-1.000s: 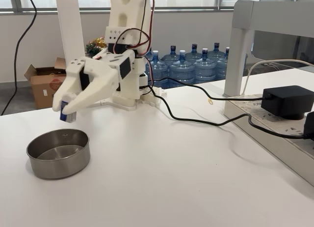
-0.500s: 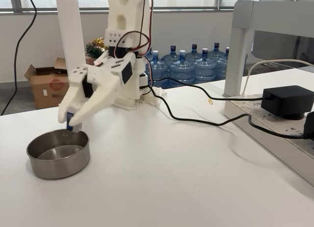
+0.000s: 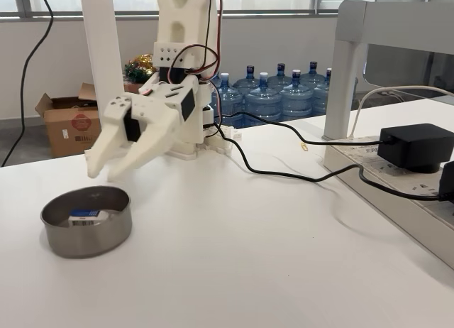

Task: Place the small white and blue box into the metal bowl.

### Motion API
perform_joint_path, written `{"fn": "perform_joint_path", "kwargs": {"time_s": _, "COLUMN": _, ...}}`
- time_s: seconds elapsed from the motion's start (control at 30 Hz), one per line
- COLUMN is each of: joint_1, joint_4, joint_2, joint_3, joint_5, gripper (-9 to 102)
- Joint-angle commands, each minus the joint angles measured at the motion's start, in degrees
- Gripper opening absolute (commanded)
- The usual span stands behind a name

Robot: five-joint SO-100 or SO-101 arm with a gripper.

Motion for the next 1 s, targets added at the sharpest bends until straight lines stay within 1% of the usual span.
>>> {"fn": "perform_joint_path", "kwargs": {"time_s": 0.0, "joint_1": -4.3, "joint_4": -0.8, "joint_2": 1.0, "joint_3": 1.2, "joint_5": 0.3, "gripper": -1}}
{"fn": "perform_joint_path", "kwargs": {"time_s": 0.07, "joint_1": -7.3, "joint_4": -0.9, "joint_2": 1.0, "joint_3": 2.0, "joint_5": 0.3, "gripper": -4}}
{"fn": "perform_joint_path", "kwargs": {"time_s": 0.17, "joint_1": -11.3, "joint_4": -0.9, "joint_2": 1.0, "joint_3": 2.7, "joint_5": 0.3, "gripper": -4}}
{"fn": "perform_joint_path", "kwargs": {"time_s": 0.47, "joint_1": -29.5, "joint_4": -0.2, "joint_2": 1.0, "joint_3": 2.7, "joint_5": -1.3, "gripper": -3}}
{"fn": "perform_joint_path", "kwargs": {"time_s": 0.57, "joint_1": -33.8, "joint_4": -0.6, "joint_2": 1.0, "joint_3": 3.2, "joint_5": -7.7, "gripper": -3}}
{"fn": "perform_joint_path", "kwargs": {"time_s": 0.63, "joint_1": -34.8, "joint_4": 0.0, "joint_2": 3.3, "joint_3": 3.3, "joint_5": -15.6, "gripper": -3}}
{"fn": "perform_joint_path", "kwargs": {"time_s": 0.7, "joint_1": -34.8, "joint_4": 1.5, "joint_2": 11.2, "joint_3": 4.7, "joint_5": -25.2, "gripper": -4}}
{"fn": "perform_joint_path", "kwargs": {"time_s": 0.77, "joint_1": -35.8, "joint_4": 6.2, "joint_2": 21.9, "joint_3": 8.1, "joint_5": -35.6, "gripper": -4}}
{"fn": "perform_joint_path", "kwargs": {"time_s": 0.83, "joint_1": -38.0, "joint_4": 13.8, "joint_2": 30.9, "joint_3": 11.3, "joint_5": -46.1, "gripper": -4}}
{"fn": "perform_joint_path", "kwargs": {"time_s": 0.9, "joint_1": -39.5, "joint_4": 25.7, "joint_2": 37.9, "joint_3": 12.6, "joint_5": -55.9, "gripper": -4}}
{"fn": "perform_joint_path", "kwargs": {"time_s": 0.97, "joint_1": -40.1, "joint_4": 38.1, "joint_2": 48.0, "joint_3": 11.6, "joint_5": -63.4, "gripper": -4}}
